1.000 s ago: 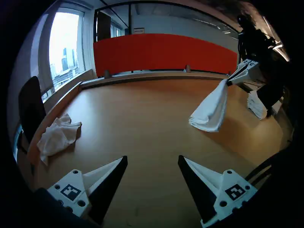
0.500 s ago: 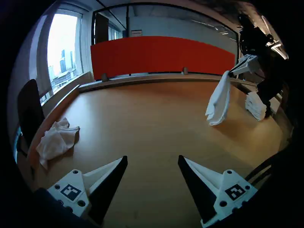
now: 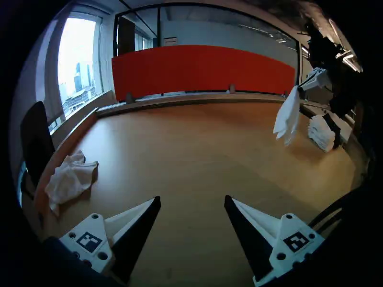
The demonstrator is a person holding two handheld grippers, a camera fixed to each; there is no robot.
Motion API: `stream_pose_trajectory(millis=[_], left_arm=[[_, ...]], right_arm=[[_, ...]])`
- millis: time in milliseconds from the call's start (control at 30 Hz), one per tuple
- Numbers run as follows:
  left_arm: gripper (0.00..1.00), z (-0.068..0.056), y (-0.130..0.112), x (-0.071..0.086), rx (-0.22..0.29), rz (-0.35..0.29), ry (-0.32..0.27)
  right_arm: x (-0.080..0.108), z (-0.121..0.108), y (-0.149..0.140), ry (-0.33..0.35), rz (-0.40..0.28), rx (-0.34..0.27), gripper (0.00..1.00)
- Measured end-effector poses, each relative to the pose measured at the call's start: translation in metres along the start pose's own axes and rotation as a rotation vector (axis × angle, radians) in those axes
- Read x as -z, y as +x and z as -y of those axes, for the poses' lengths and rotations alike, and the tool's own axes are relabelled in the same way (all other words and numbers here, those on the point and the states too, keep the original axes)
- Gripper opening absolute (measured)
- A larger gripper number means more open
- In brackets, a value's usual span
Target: Fold towel
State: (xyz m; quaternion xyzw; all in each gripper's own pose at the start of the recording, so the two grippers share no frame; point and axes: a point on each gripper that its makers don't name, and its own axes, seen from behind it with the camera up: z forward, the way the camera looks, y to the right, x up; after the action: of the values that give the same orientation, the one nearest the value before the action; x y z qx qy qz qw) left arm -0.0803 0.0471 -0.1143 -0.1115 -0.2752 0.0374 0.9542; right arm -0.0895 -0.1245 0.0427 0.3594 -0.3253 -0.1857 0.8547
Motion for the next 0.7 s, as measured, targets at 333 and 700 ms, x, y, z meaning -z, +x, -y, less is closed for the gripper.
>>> stream_pose_trajectory(millis=[333, 700], left_arm=[[0.99, 0.001, 0.001, -0.002, 0.002, 0.008, 0.005], [0.99, 0.001, 0.004, -0.003, -0.005, 0.014, 0.008]], right_arm=[[0.028, -0.052, -0.027, -0.069, 0.043, -0.035, 0.04], [0.060, -0.116, -0.054, -0.173, 0.075, -0.086, 0.04]])
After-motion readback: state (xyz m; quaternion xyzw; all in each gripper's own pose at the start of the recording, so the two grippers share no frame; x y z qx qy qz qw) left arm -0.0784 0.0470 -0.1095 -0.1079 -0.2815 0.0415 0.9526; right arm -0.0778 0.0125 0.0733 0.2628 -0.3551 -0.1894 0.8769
